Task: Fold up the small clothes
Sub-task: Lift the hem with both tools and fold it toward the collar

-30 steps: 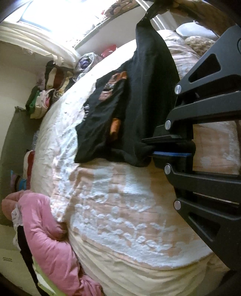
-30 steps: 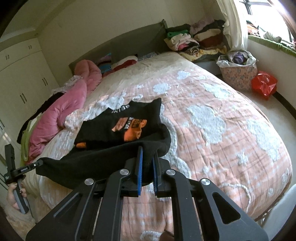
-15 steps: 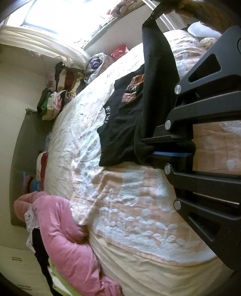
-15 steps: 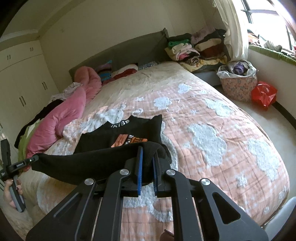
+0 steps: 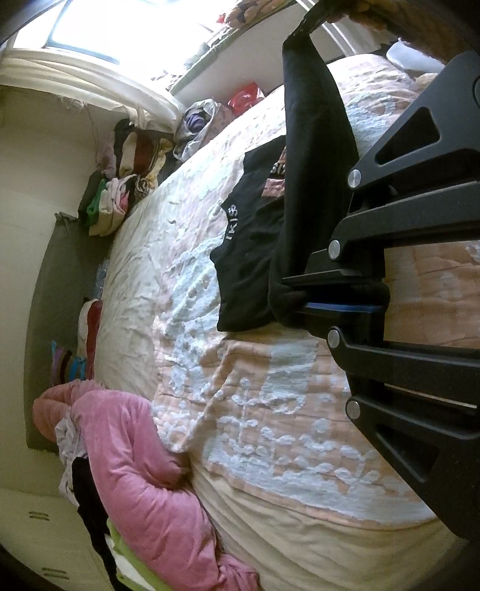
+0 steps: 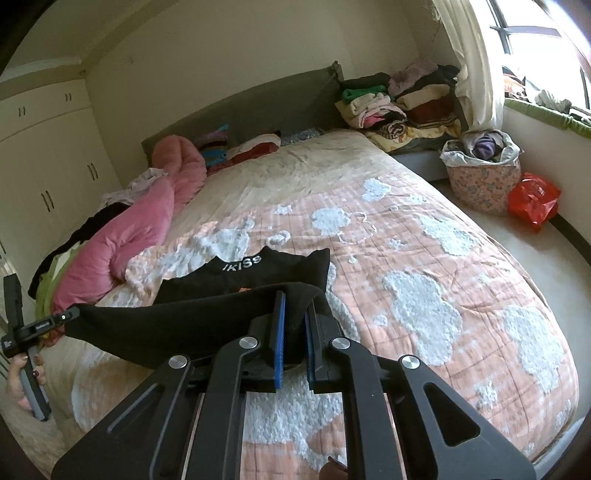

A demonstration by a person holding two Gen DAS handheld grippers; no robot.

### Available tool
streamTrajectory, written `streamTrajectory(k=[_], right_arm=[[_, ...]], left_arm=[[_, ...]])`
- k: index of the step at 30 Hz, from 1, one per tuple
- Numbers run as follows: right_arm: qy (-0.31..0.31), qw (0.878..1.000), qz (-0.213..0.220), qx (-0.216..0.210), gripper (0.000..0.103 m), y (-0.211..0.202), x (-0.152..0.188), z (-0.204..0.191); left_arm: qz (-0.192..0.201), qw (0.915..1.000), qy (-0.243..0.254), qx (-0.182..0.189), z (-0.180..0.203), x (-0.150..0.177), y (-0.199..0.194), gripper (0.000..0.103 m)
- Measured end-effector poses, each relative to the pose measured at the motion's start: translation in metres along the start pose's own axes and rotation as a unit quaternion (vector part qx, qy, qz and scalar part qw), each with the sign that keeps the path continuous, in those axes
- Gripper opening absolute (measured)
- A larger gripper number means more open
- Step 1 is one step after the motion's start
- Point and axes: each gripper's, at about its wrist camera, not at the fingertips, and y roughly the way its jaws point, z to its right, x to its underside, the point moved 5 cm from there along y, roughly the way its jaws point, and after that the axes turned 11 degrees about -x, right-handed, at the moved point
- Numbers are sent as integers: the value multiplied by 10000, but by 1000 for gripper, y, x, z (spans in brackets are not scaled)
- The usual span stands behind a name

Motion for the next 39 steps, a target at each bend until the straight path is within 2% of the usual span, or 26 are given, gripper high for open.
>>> streamTrajectory(k=[22, 39], right_arm=[[86, 9999, 75, -15, 8, 40, -42, 8], [73, 9999, 46, -94, 8, 65, -64, 15]], left_arm=[[110, 9998, 12, -178, 9, -48, 32, 2], [45, 9991, -17, -431, 10, -63, 53, 2]])
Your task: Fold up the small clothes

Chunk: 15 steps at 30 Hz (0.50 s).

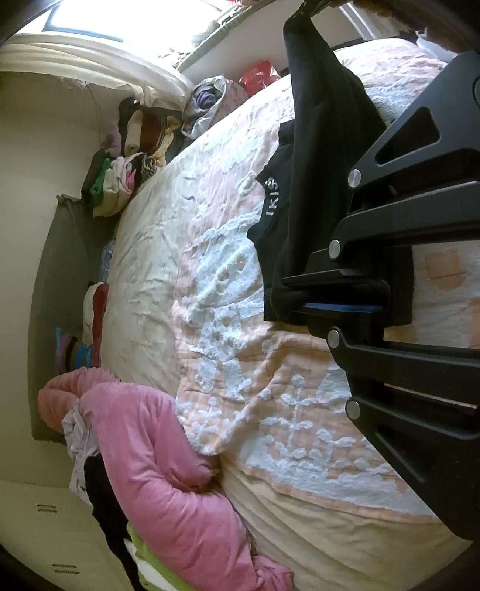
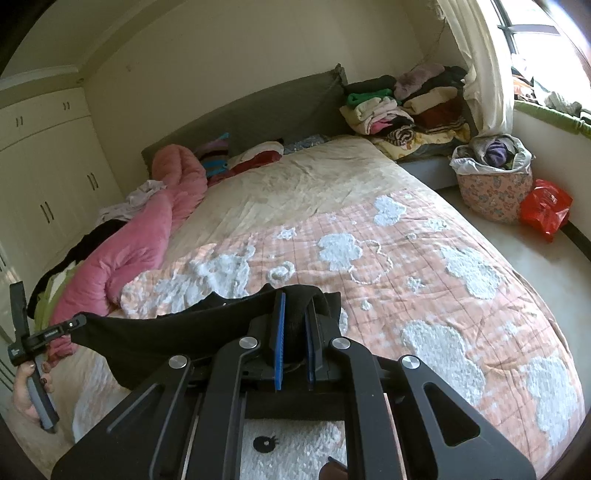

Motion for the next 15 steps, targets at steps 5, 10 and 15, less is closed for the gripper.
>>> streamTrajectory(k=[5, 10, 15], right_arm=[[83, 9999, -105, 54, 8, 21, -3, 14], [147, 9994, -262, 176, 8, 49, -4, 28], [166, 9990, -375, 193, 8, 73, 0, 37]], left_arm=[[-52, 9999, -34, -90, 4, -7, 17, 2], [-114, 9997, 15, -235, 7, -9, 37, 2], [-193, 9989, 98, -414, 8, -8, 61, 3]])
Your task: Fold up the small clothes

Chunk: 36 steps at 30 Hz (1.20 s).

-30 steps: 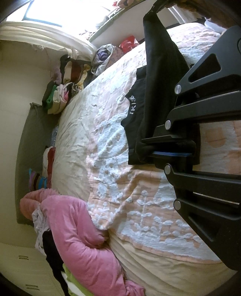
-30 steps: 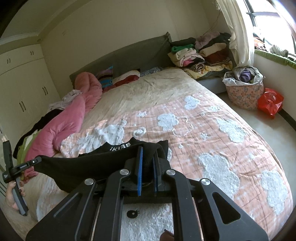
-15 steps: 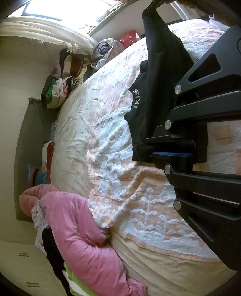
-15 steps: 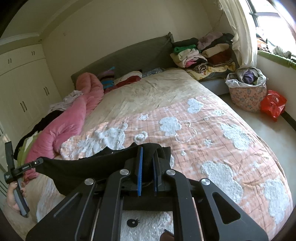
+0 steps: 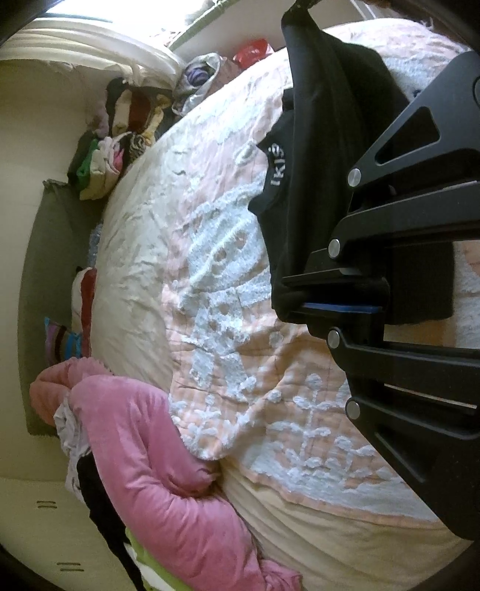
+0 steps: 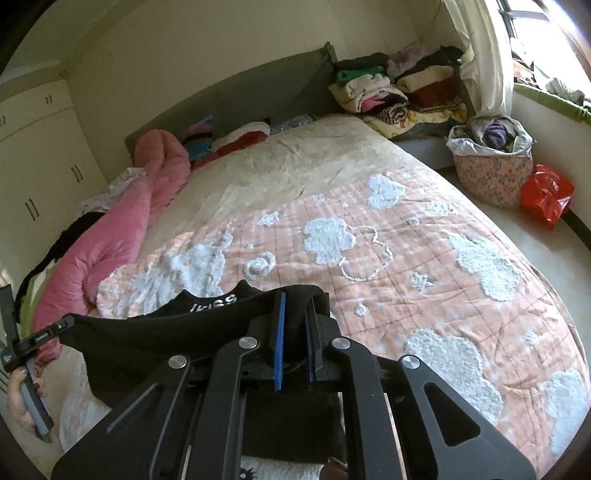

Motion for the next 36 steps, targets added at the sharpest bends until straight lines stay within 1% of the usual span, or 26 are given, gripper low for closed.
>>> streamTrajectory(k=[11, 19, 26, 27, 28, 29, 30, 31, 32, 33, 34, 36], right_arm=[[-23, 9998, -151, 101, 9, 33, 11, 13], [32, 9996, -221, 198, 9, 49, 18, 24], [-63, 9991, -266, 319, 9, 61, 22, 28], [-67, 9990, -307, 316, 10, 63, 23, 29], [-93, 9987, -383, 338, 18, 66, 25, 30], [-120, 9984, -410, 383, 25, 67, 26, 31], [-151, 9980, -401, 456, 34, 66, 26, 32], [-132, 9981, -397, 462, 37, 66, 27, 33], [-103, 9982, -396, 428, 37, 65, 27, 33], [-75, 9985, -369, 404, 37, 62, 27, 34], [-83, 9986, -330, 398, 38, 59, 26, 33], [-134, 9990, -301, 305, 39, 54, 25, 30]], left_arm=[[-295, 9994, -60, -163, 1, 4, 45, 4], [-458, 9987, -31, -242, 5, 10, 68, 5], [-532, 9981, 8, -302, 9, 15, 82, 6], [-541, 9980, 37, -312, 11, 16, 83, 6], [-534, 9980, 60, -323, 12, 17, 83, 6], [-529, 9981, 70, -317, 12, 17, 82, 7], [-513, 9981, 81, -318, 13, 17, 80, 8], [-483, 9983, 80, -301, 14, 17, 77, 12], [-405, 9985, 84, -348, 13, 16, 72, 26], [-342, 9985, 96, -410, 13, 16, 68, 32], [-272, 9987, 90, -433, 12, 15, 63, 34], [-151, 9990, 29, -413, 10, 12, 52, 34]])
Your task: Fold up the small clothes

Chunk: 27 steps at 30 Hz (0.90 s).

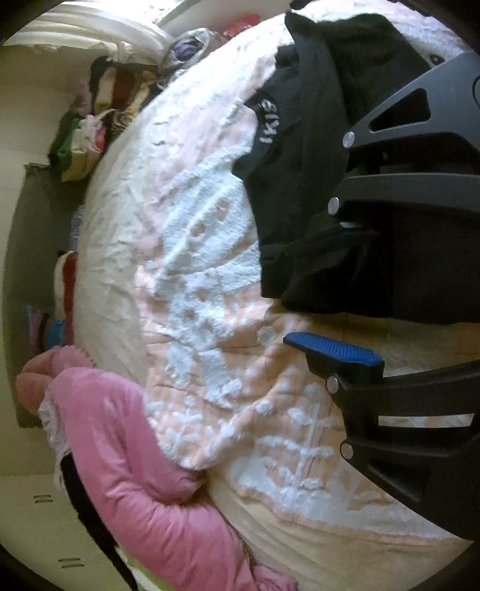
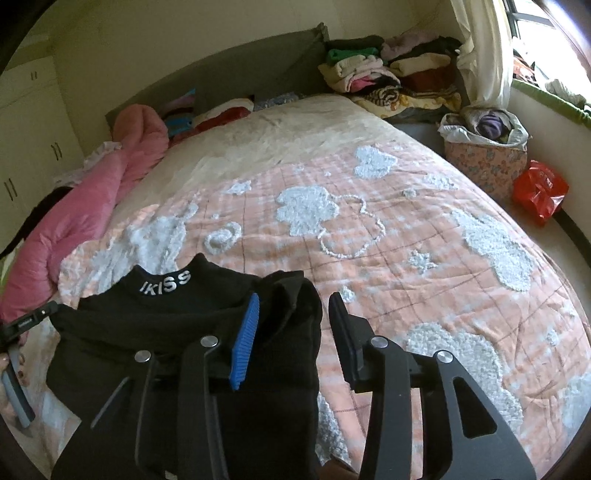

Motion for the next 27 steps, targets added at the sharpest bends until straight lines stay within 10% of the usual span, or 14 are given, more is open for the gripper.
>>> streamTrajectory(k=[13, 27], right_arm=[[-979, 9869, -912, -902, 33, 8, 36, -64], [-1226, 9830, -1367, -34, 28, 74, 45, -40]], left_arm=[[-19, 9954, 823, 490, 38, 41, -43, 20], [-391, 9914, 1248, -6, 60, 46, 27, 20]])
